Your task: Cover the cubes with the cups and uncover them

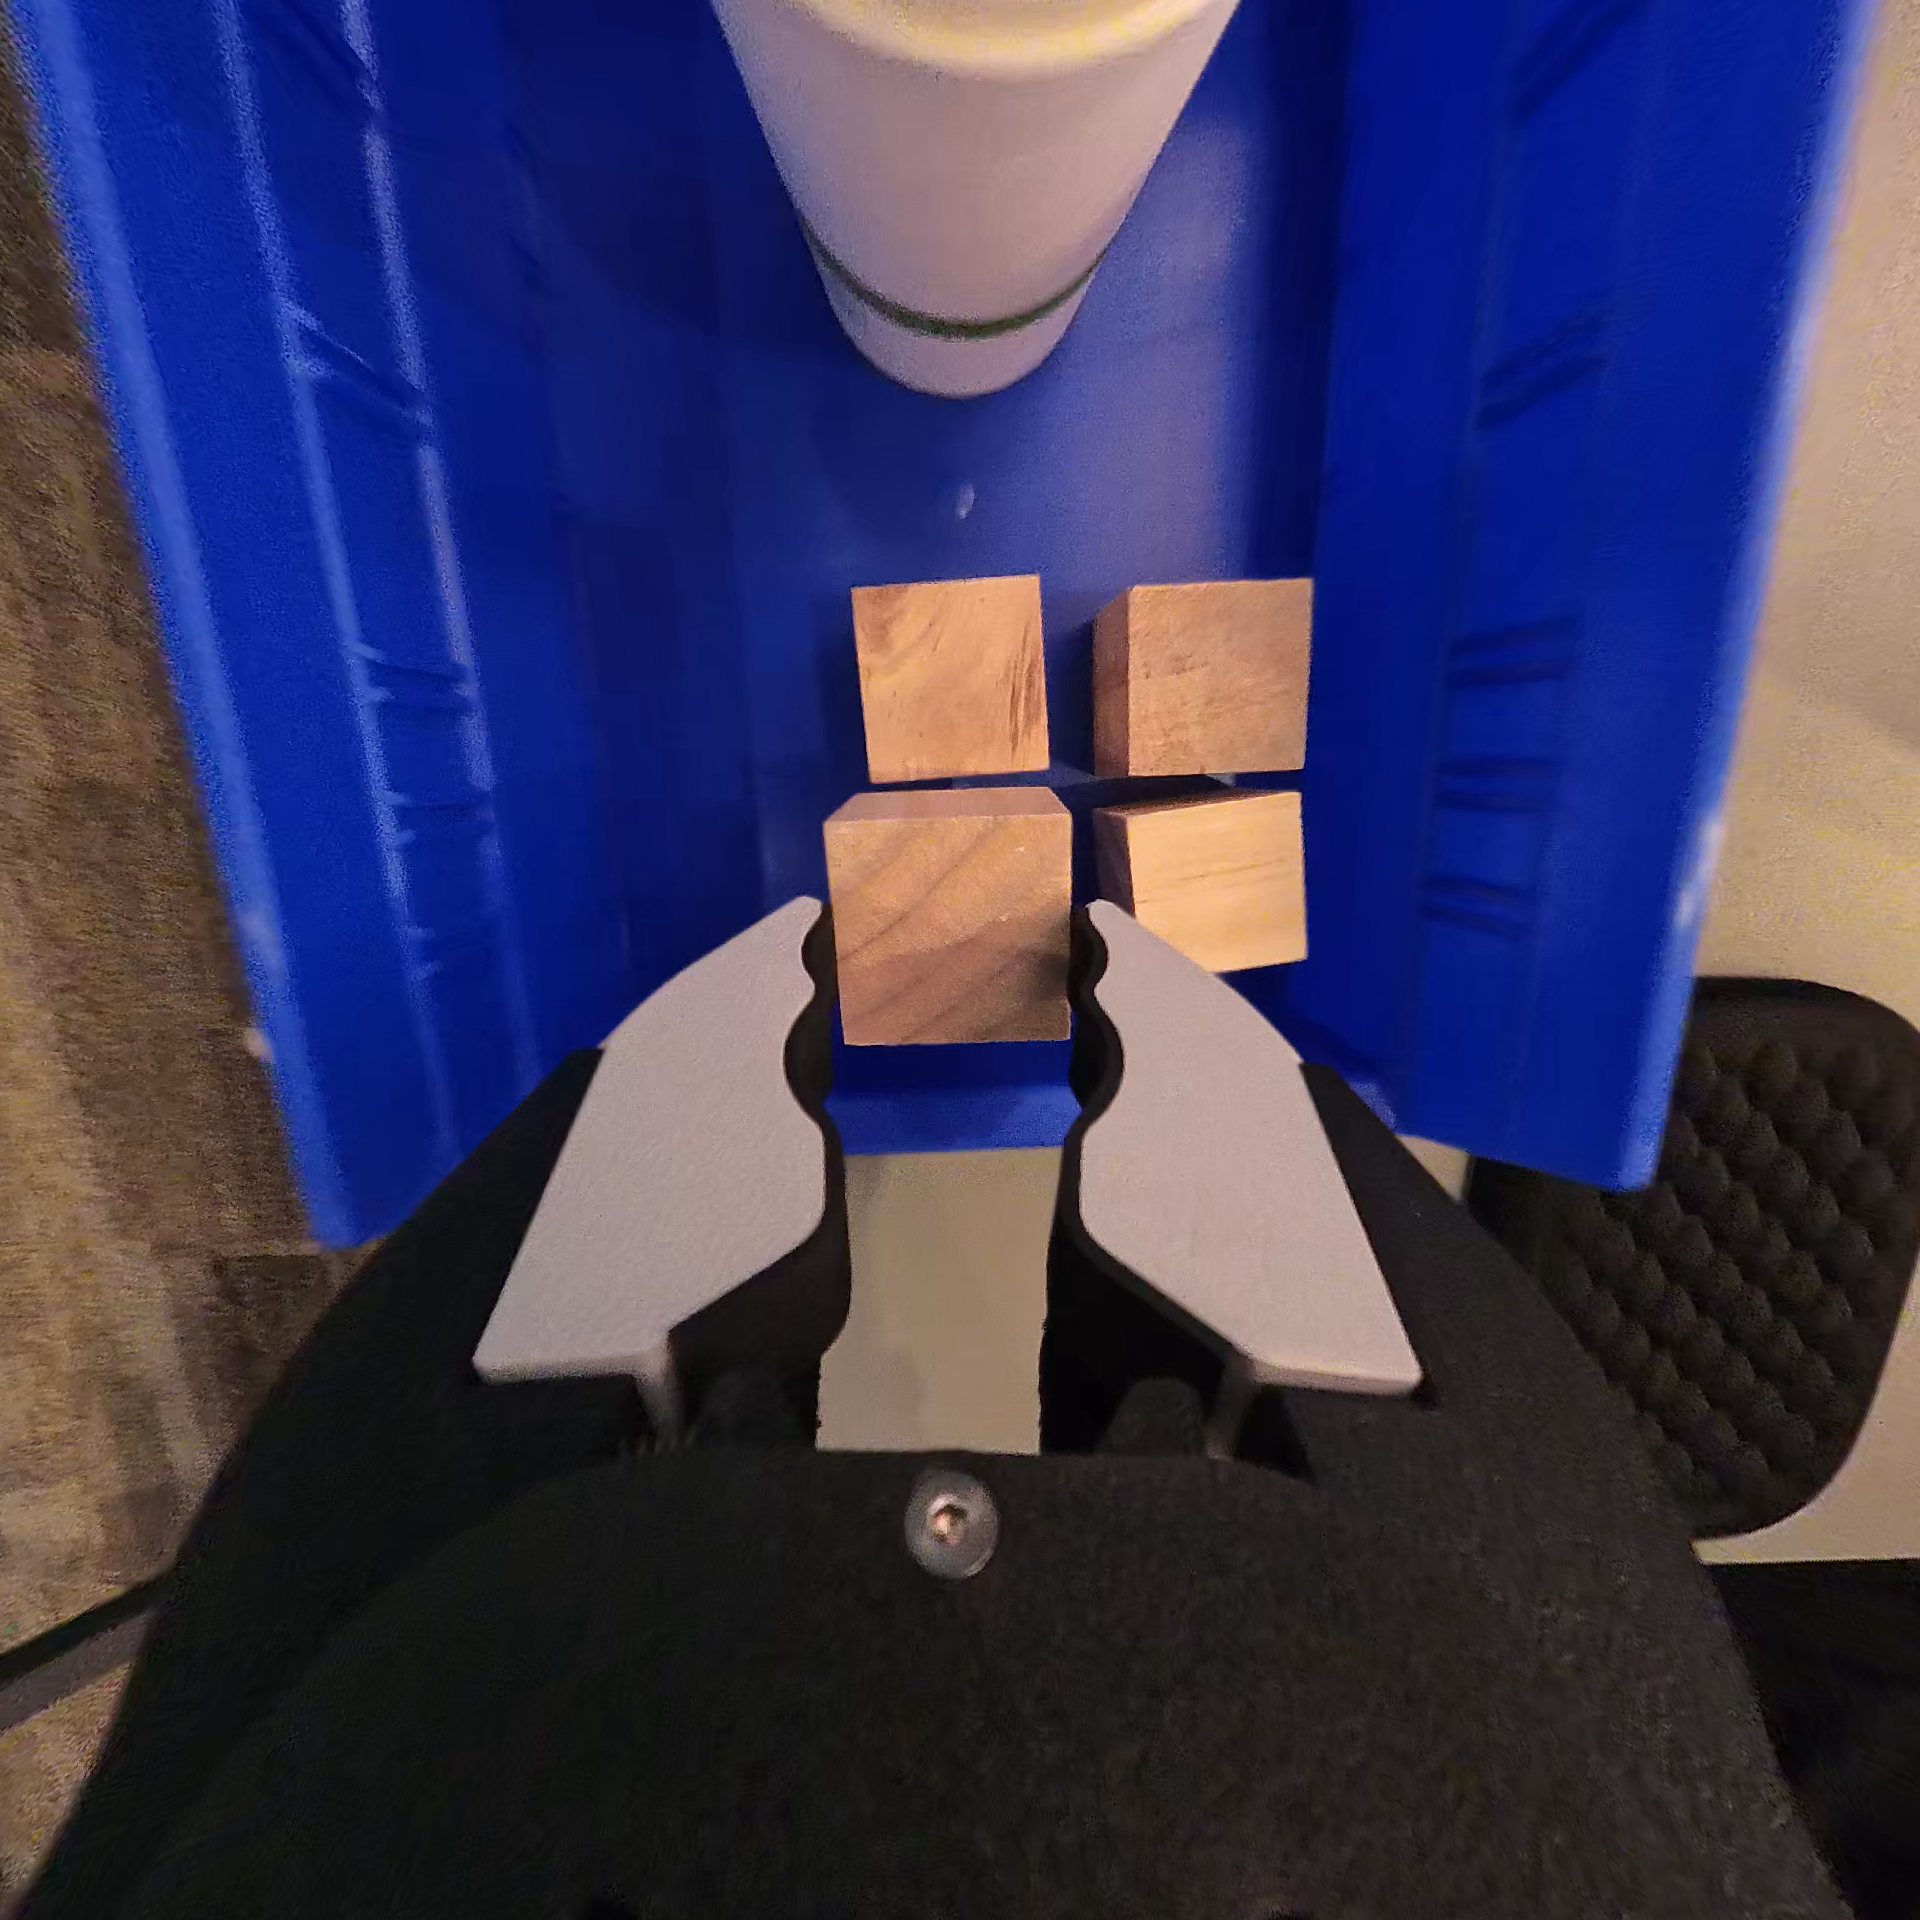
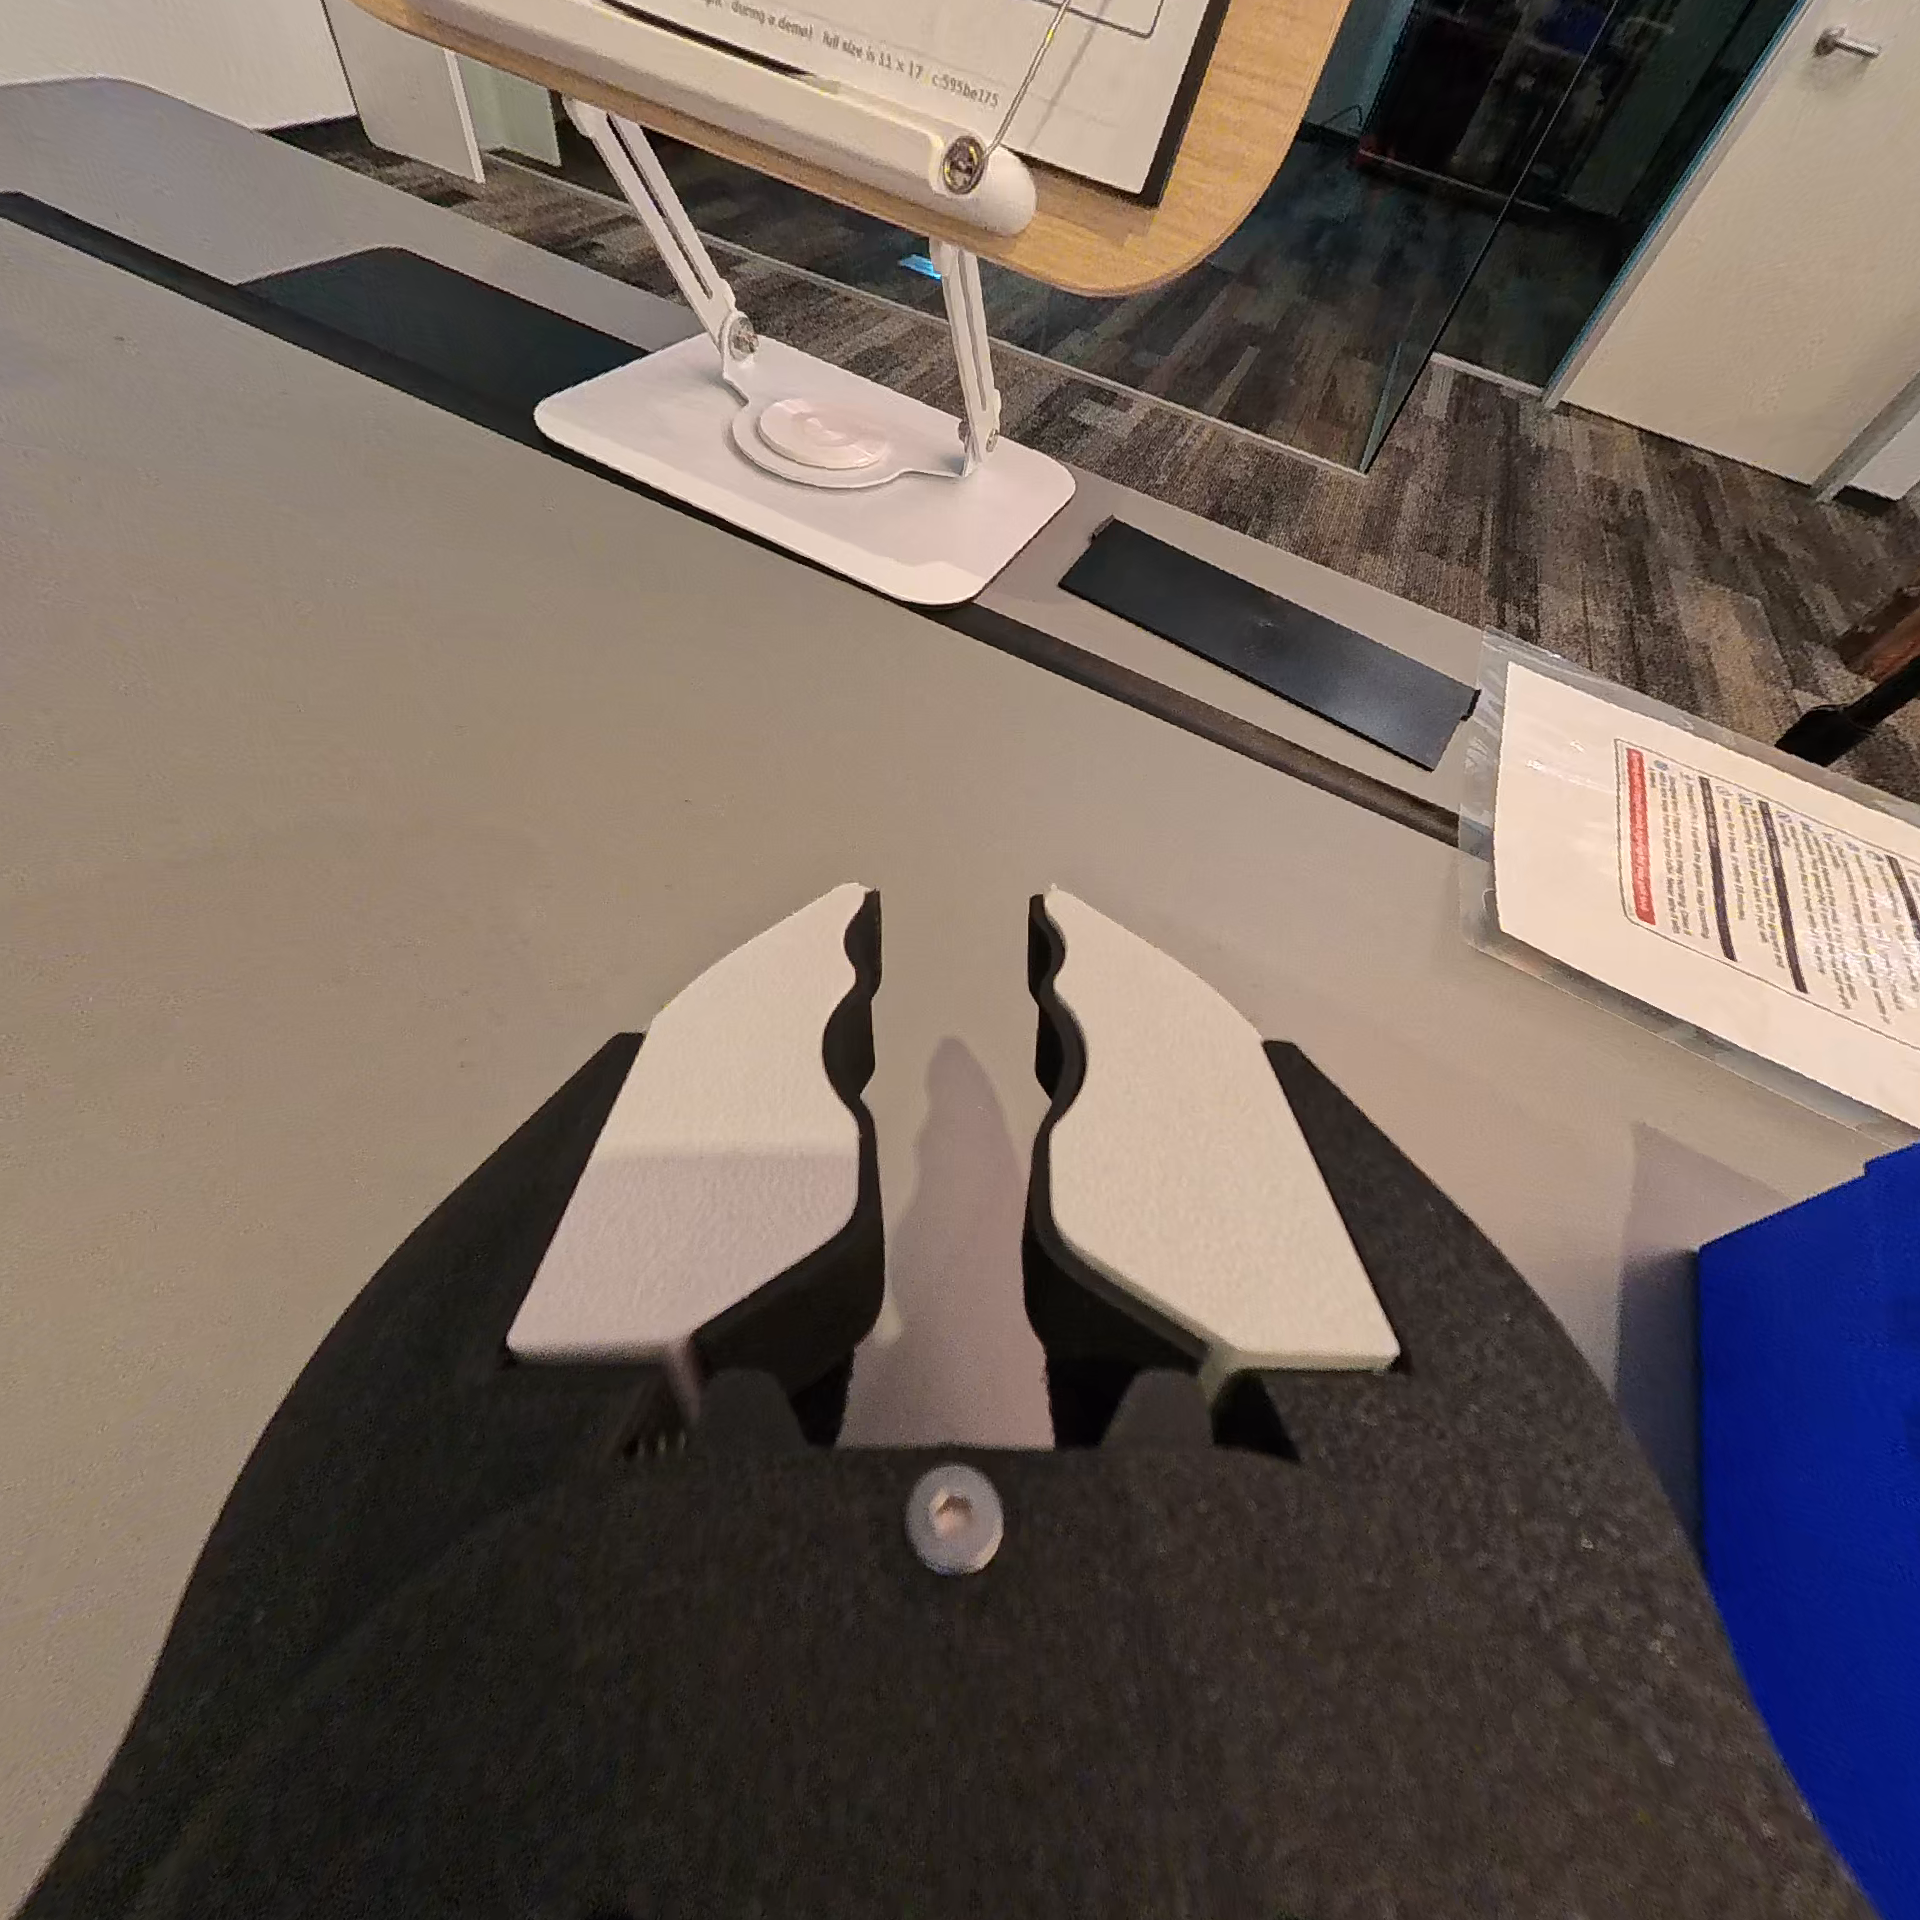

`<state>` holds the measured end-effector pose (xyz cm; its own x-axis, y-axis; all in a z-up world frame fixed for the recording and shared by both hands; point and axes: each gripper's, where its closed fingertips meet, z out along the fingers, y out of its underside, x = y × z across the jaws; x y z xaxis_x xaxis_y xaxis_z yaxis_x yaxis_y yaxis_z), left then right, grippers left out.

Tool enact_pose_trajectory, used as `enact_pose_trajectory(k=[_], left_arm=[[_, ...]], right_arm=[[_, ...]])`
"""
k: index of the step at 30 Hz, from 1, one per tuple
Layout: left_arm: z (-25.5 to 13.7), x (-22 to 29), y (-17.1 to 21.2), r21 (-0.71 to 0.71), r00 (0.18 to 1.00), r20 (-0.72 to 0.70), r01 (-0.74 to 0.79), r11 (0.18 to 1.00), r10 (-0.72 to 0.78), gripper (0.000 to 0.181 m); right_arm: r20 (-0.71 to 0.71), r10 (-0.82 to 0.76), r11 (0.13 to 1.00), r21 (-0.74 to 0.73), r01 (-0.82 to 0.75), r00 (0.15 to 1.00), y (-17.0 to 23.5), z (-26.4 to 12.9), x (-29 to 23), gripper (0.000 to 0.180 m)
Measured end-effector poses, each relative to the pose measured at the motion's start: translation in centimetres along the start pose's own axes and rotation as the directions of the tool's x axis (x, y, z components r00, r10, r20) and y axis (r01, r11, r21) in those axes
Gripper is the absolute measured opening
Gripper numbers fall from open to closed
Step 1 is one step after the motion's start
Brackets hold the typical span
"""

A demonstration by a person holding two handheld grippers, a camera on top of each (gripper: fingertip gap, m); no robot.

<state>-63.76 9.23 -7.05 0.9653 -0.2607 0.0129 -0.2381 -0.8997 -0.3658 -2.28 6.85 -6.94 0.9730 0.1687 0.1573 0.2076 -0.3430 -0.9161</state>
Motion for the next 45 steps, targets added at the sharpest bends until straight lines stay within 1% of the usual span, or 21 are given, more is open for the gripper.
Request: enact_pose_trajectory(k=[3,5,8,11,13,14,16,18,21,24,27,30,33,38,41,45], left_arm=[[-3.9,0.6,-2.0,0.073,0.998,0.034,-0.059,0.996,0.057,0.042],[-6.6,2.6,-3.7,0.14,0.995,0.019,-0.101,0.985,0.099,0.042],[-9.2,8.2,-5.9,0.206,0.976,-0.04,-0.204,0.957,0.216,0.042],[-8.8,15.4,-7.1,0.227,0.914,-0.086,-0.37,0.901,0.397,0.043],[-7.3,20.6,-7.5,0.246,0.84,-0.14,-0.483,0.84,0.524,0.042],[-6.3,23.4,-7.5,0.258,0.791,-0.182,-0.535,0.805,0.584,0.043],[-4.3,29.5,-6.9,0.329,0.625,-0.308,-0.637,0.697,0.717,0.043],[-1.8,34.1,-6.5,0.369,0.488,-0.367,-0.705,0.606,0.792,0.042],[1.6,39.0,-6.8,0.412,0.331,-0.351,-0.785,0.462,0.876,0.042],[3.8,42.7,-7.0,0.42,0.203,-0.319,-0.845,0.33,0.926,0.042],[5.3,44.9,-6.5,0.381,0.096,-0.299,-0.9,0.211,0.949,0.042],[6.4,46.2,-6.0,0.352,0.016,-0.281,-0.929,0.119,0.96,0.042],[7.1,46.8,-5.8,0.328,-0.034,-0.249,-0.943,0.051,0.968,0.042],[7.8,47.4,-4.8,0.314,-0.079,-0.275,-0.949,0.012,0.958,0.043],[8.3,47.6,-4.4,0.305,-0.082,-0.308,-0.952,0.017,0.948,0.043],[8.8,47.6,-4.3,0.299,-0.082,-0.318,-0.954,0.017,0.945,0.043]], right_arm=[[0.0,0.009,1.0,-0.002,-0.009,1.0,0.1,0.1,0.1,0.026],[-0.007,0.013,1.0,-0.004,-0.013,1.0,0.2,0.1,0.4,0.026],[-0.019,0.029,1.0,-0.001,-0.029,0.999,0.2,-0.1,1.0,0.026],[-0.019,0.047,0.999,0.003,-0.047,0.999,0.3,-0.2,1.5,0.026],[-0.021,0.045,0.999,0.002,-0.045,0.999,0.4,-0.3,1.7,0.026],[-0.027,0.04,0.999,0.0,-0.04,0.999,0.5,-0.4,1.9,0.026],[-0.022,0.034,0.999,-0.001,-0.034,0.999,0.4,-0.5,1.9,0.027],[-0.01,0.047,0.999,0.013,-0.047,0.999,0.0,-0.7,1.8,0.028],[-0.009,0.045,0.999,0.027,-0.045,0.999,-0.3,-1.2,1.8,0.028],[-0.014,0.044,0.999,0.029,-0.044,0.999,-0.1,-1.3,2.1,0.028],[-0.002,0.068,0.997,0.024,-0.068,0.998,0.2,-1.1,2.3,0.028],[0.002,0.065,0.998,0.012,-0.065,0.998,0.5,-0.9,2.3,0.028],[0.012,0.056,0.998,0.002,-0.056,0.998,0.6,-0.8,2.1,0.028],[0.025,0.047,0.999,-0.005,-0.047,0.999,0.7,-0.6,1.9,0.029],[0.064,0.05,0.999,-0.013,-0.049,0.997,0.9,-0.4,1.3,0.029],[0.126,0.04,0.999,-0.004,-0.04,0.991,1.0,-0.1,0.3,0.029]])
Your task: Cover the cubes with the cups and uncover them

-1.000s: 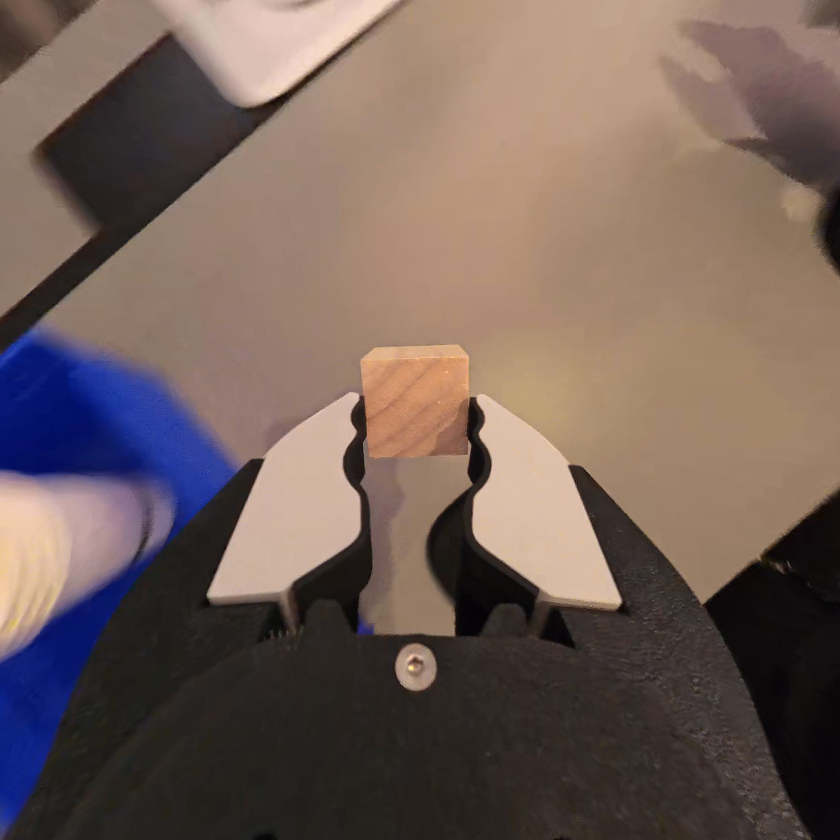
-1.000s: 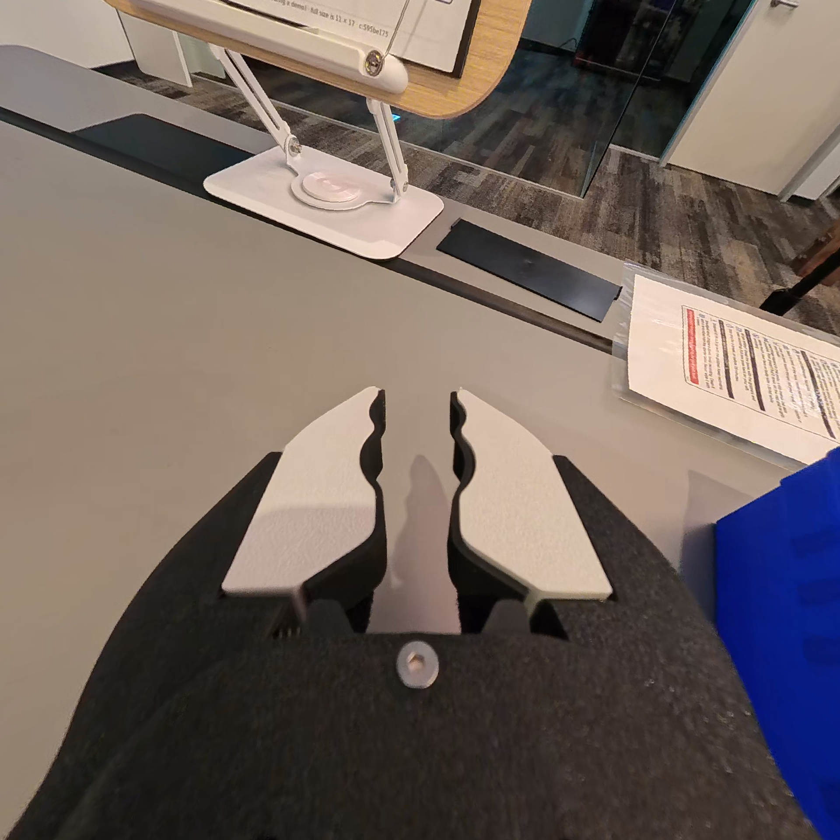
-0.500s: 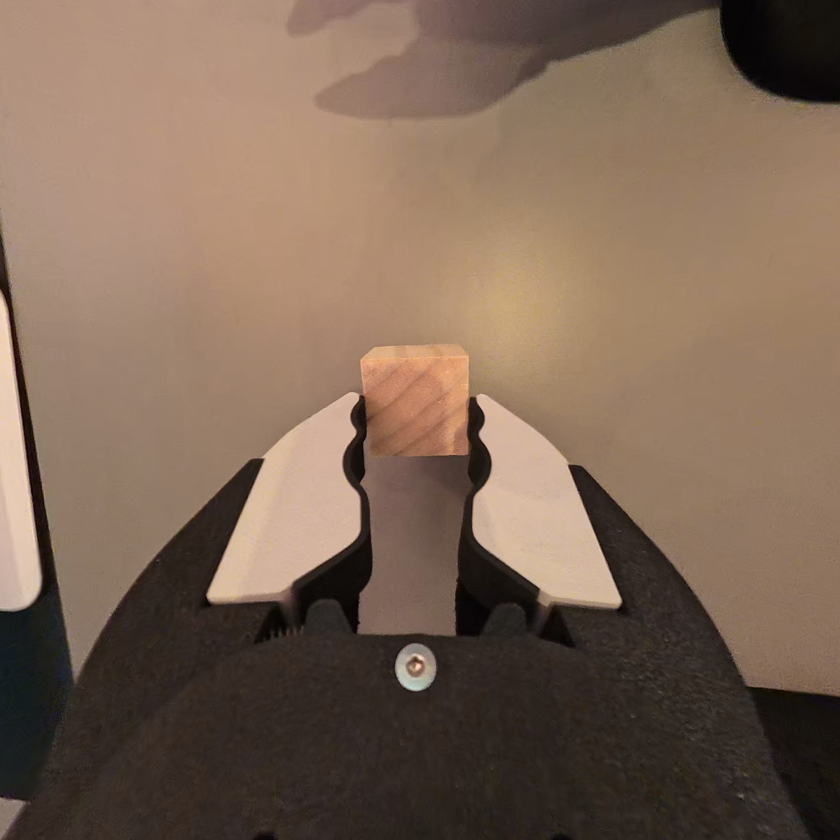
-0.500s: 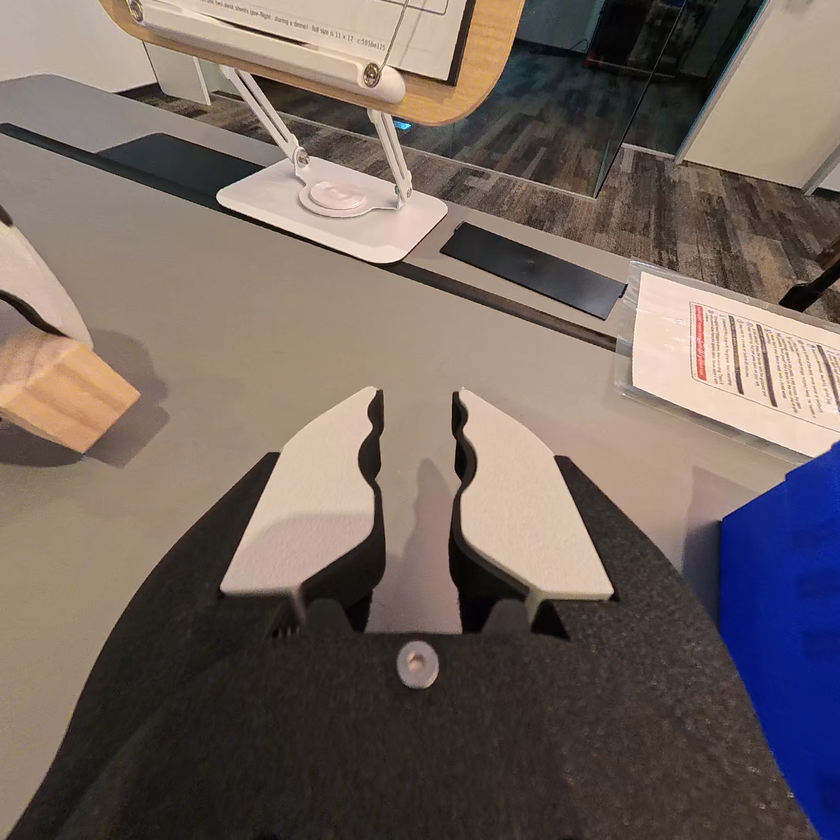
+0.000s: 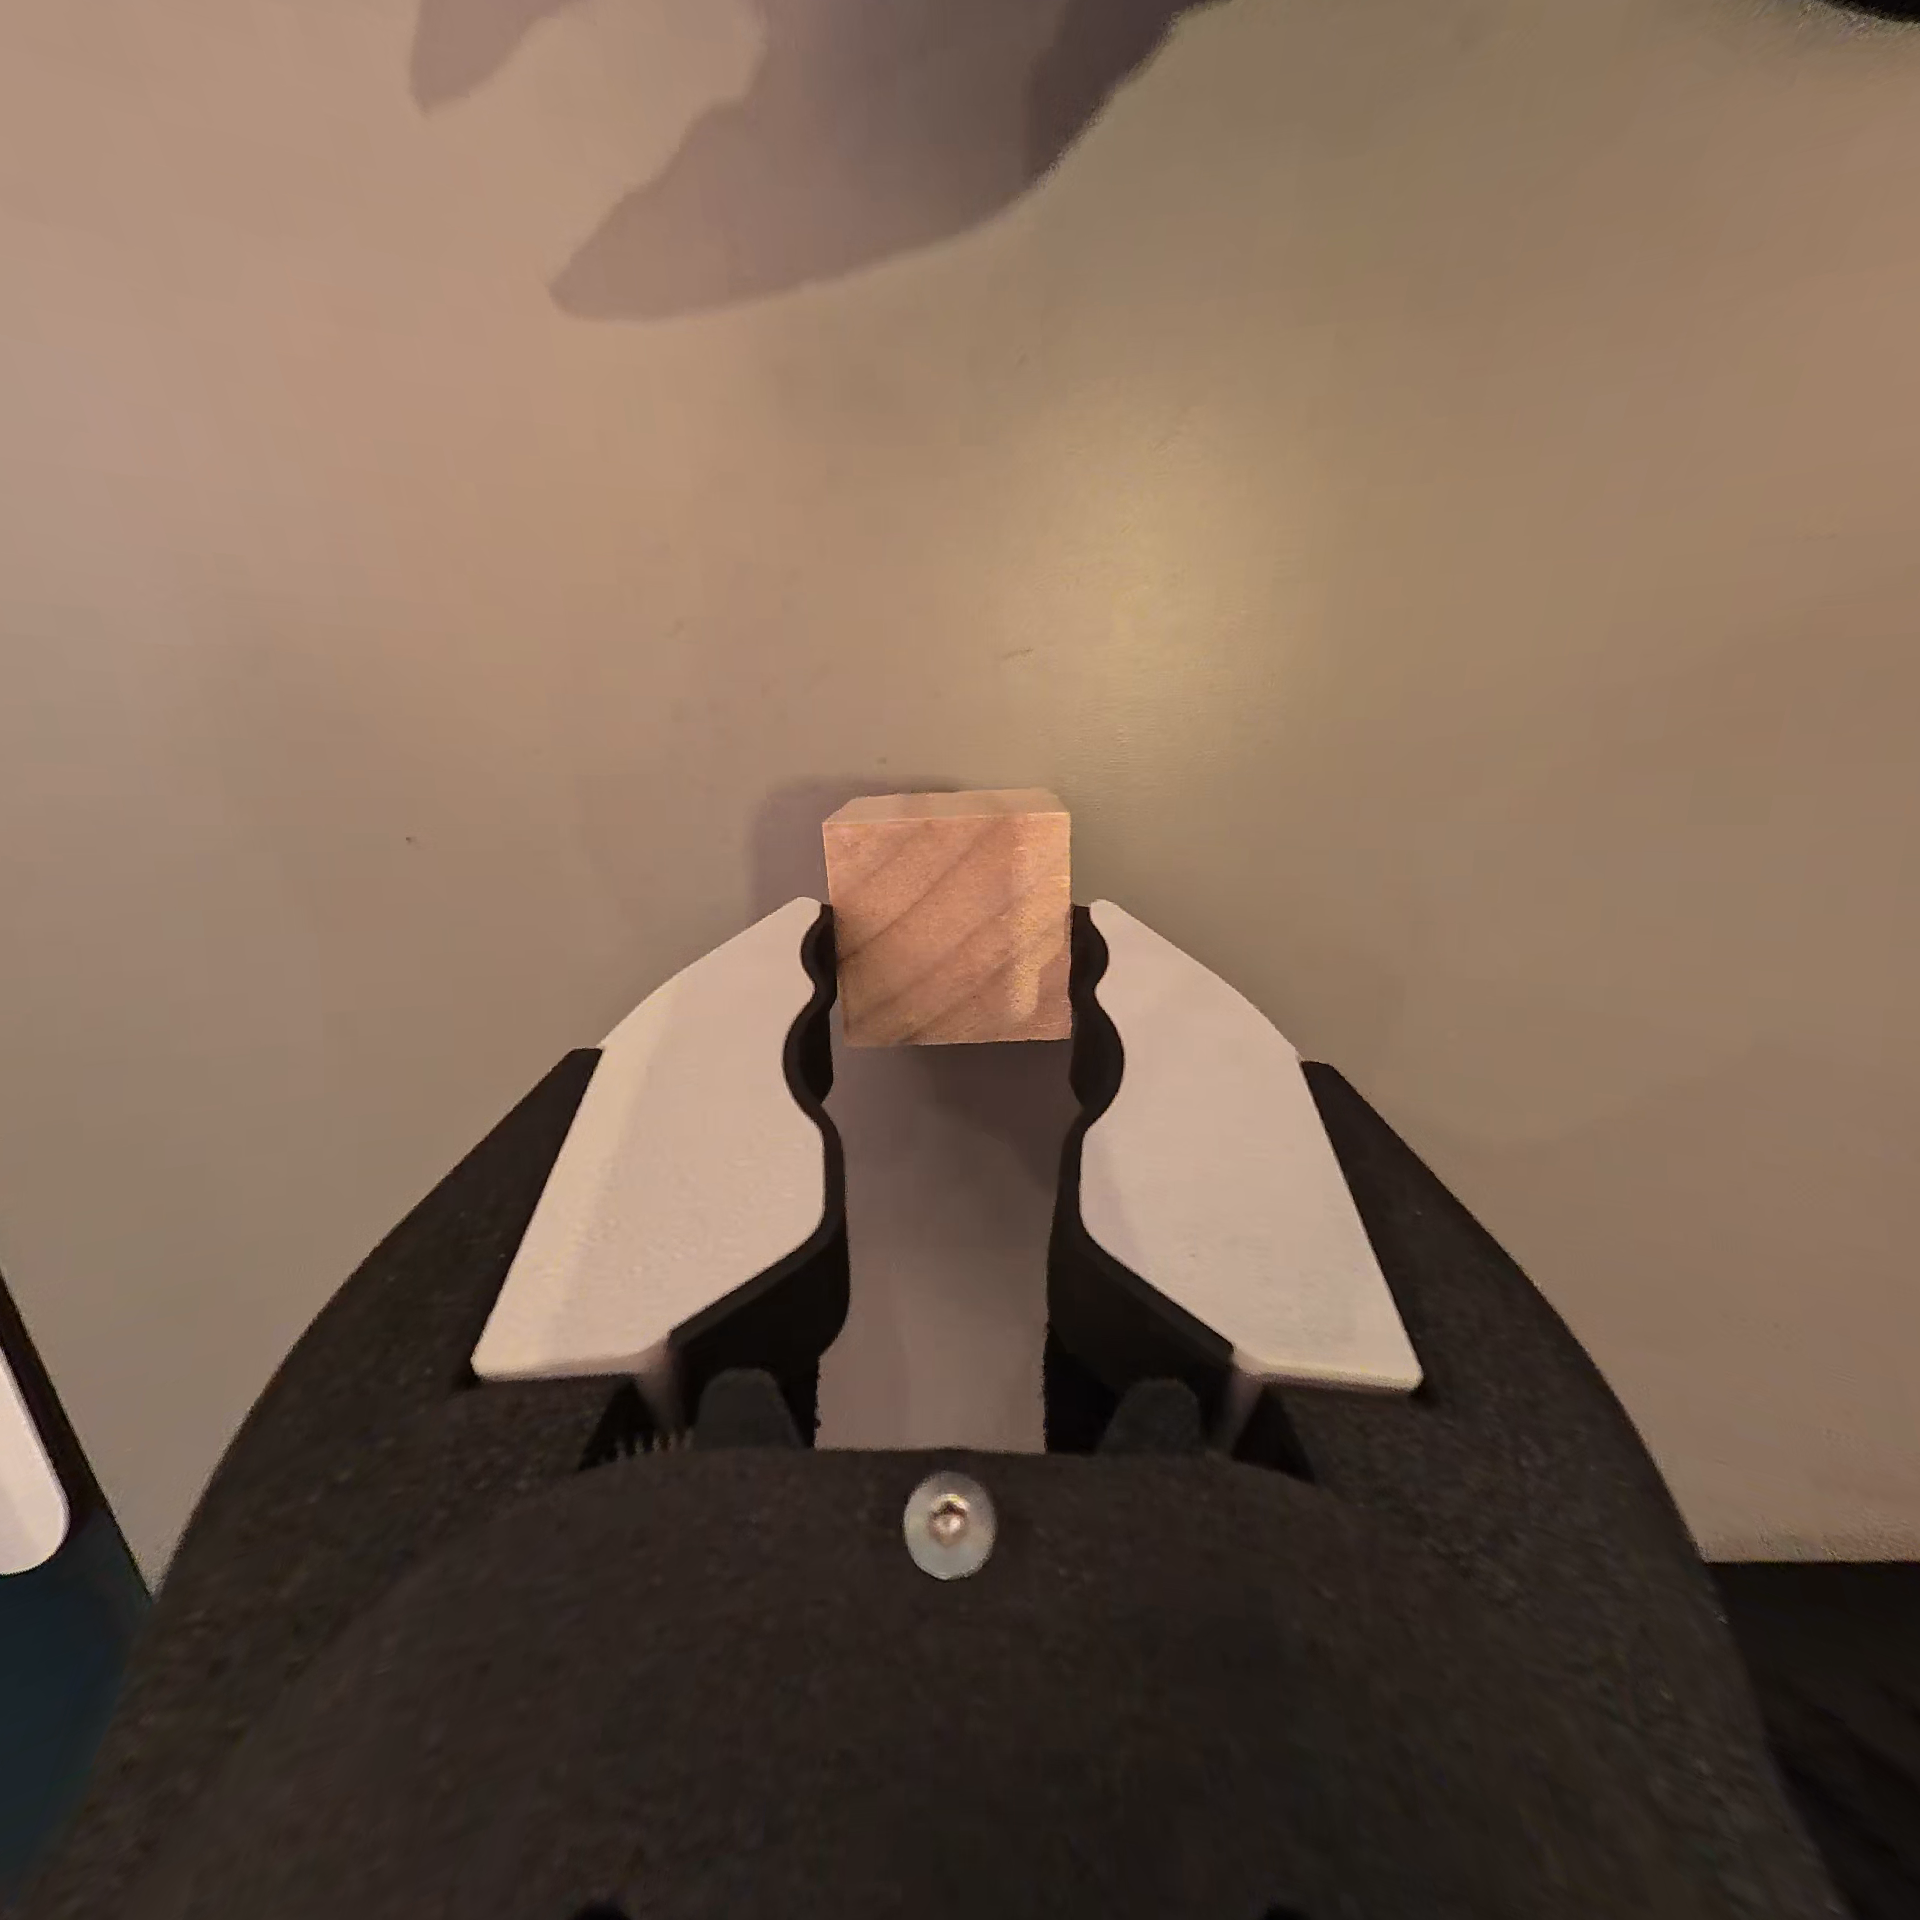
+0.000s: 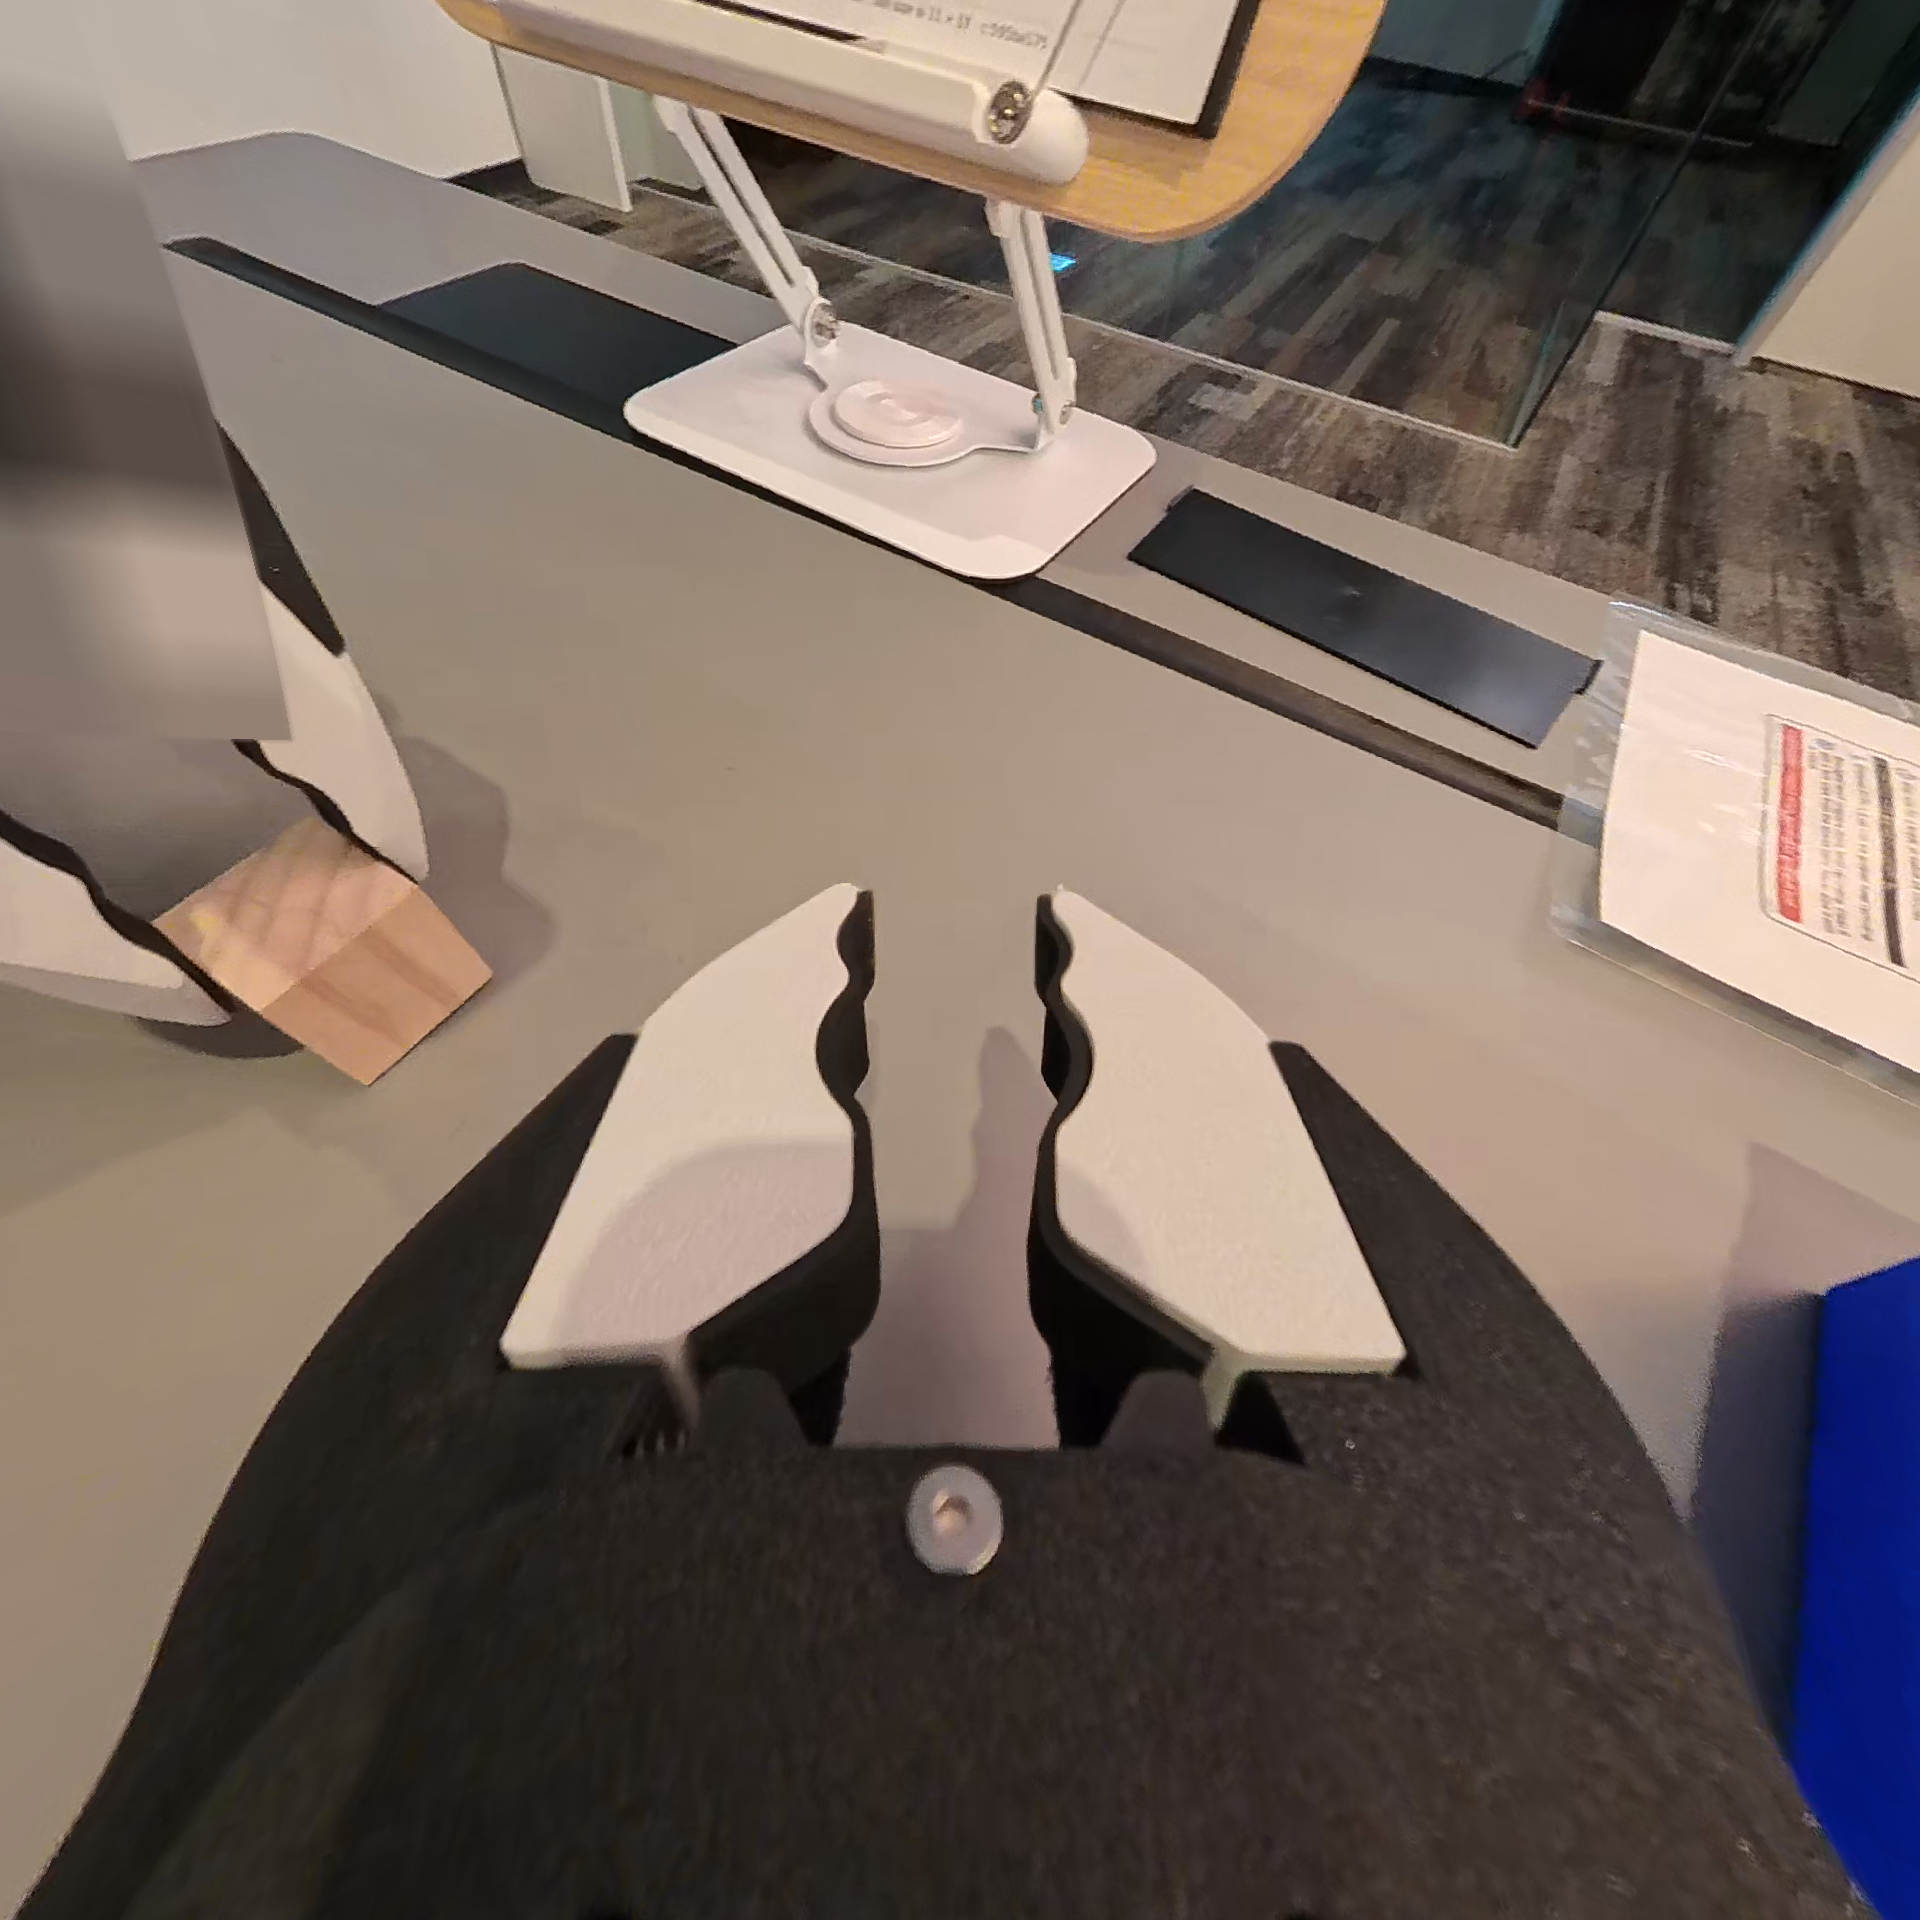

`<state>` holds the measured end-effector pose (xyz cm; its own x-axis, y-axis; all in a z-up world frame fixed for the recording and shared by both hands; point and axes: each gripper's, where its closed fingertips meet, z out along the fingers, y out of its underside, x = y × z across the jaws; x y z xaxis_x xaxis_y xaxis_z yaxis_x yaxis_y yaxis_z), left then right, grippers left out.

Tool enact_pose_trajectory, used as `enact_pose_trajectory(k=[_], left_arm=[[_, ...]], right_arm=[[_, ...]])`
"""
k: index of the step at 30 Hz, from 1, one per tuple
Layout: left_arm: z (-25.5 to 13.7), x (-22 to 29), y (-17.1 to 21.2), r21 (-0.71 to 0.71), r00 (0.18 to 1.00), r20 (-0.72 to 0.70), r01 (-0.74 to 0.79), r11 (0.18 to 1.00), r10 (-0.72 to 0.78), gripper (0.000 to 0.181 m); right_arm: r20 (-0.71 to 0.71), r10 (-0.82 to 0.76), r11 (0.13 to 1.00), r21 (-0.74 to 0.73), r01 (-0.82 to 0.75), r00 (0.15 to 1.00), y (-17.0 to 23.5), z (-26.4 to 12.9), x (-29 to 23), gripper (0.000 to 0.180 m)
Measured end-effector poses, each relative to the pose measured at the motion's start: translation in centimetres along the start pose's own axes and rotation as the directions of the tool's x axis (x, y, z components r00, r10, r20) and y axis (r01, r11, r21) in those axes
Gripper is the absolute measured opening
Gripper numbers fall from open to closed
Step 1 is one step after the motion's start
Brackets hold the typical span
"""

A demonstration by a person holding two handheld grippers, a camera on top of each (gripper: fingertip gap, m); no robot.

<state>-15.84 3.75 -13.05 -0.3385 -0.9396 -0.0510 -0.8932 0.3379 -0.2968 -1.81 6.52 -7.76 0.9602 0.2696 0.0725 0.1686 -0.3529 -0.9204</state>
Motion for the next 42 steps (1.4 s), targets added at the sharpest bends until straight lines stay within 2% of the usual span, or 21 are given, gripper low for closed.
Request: enact_pose_trajectory(k=[4,8,10,12,15,19,22,25,27,29,32,36,42], left_arm=[[0.1,-0.1,-0.4,0.034,1.0,0.001,0.009,0.999,-0.009,0.043],[-1.4,-0.4,-1.3,0.12,0.998,0.032,0.042,0.992,-0.046,0.062],[-3.6,0.0,-1.4,0.192,0.996,0.05,0.065,0.979,-0.076,0.064],[-6.8,0.5,-0.9,0.277,0.988,0.107,0.081,0.957,-0.114,0.063],[-12.4,1.3,2.0,0.371,0.948,0.242,0.106,0.923,-0.206,0.064],[-19.9,3.4,8.7,0.451,0.815,0.422,0.192,0.872,-0.398,0.065],[-24.7,5.8,15.7,0.496,0.637,0.522,0.314,0.81,-0.567,0.058],[-27.3,9.0,22.3,0.577,0.479,0.459,0.48,0.661,-0.749,0.052],[-27.3,10.9,27.0,0.566,0.372,0.402,0.617,0.547,-0.837,0.055],[-26.2,12.4,32.1,0.507,0.237,0.413,0.743,0.438,-0.879,0.067],[-23.3,13.4,36.4,0.454,0.103,0.389,0.843,0.288,-0.915,0.069],[-19.0,13.3,38.4,0.314,0.025,0.329,0.94,0.135,-0.944,0.075],[-17.1,11.3,38.8,0.214,-0.01,0.357,0.974,0.071,-0.934,0.078]], right_arm=[[0.059,-0.012,1.0,-0.008,0.013,0.998,0.3,0.4,-1.0,0.033],[0.237,-0.044,0.999,0.018,0.041,0.971,0.4,0.8,-4.0,0.041],[0.415,-0.075,0.996,0.076,0.048,0.907,-0.1,0.3,-7.3,0.046],[0.581,-0.133,0.99,0.123,0.075,0.803,-0.4,-0.5,-10.8,0.054],[0.599,-0.261,0.963,0.107,0.247,0.757,0.6,0.8,-12.2,0.063],[0.691,-0.269,0.947,0.062,0.316,0.671,1.5,2.1,-14.2,0.063],[0.71,-0.282,0.923,0.017,0.385,0.645,3.0,3.3,-15.0,0.067],[0.718,-0.305,0.9,0.003,0.435,0.625,3.9,3.8,-15.8,0.065],[0.707,-0.327,0.889,0.004,0.458,0.628,3.8,4.0,-15.8,0.045],[0.706,-0.317,0.895,0.001,0.446,0.634,3.7,4.0,-16.0,0.045],[0.71,-0.309,0.894,-0.01,0.448,0.633,3.8,4.0,-16.0,0.045],[0.703,-0.31,0.894,-0.015,0.448,0.641,3.9,3.9,-15.9,0.045],[0.698,-0.317,0.89,-0.015,0.456,0.642,4.3,3.2,-15.8,0.045]])
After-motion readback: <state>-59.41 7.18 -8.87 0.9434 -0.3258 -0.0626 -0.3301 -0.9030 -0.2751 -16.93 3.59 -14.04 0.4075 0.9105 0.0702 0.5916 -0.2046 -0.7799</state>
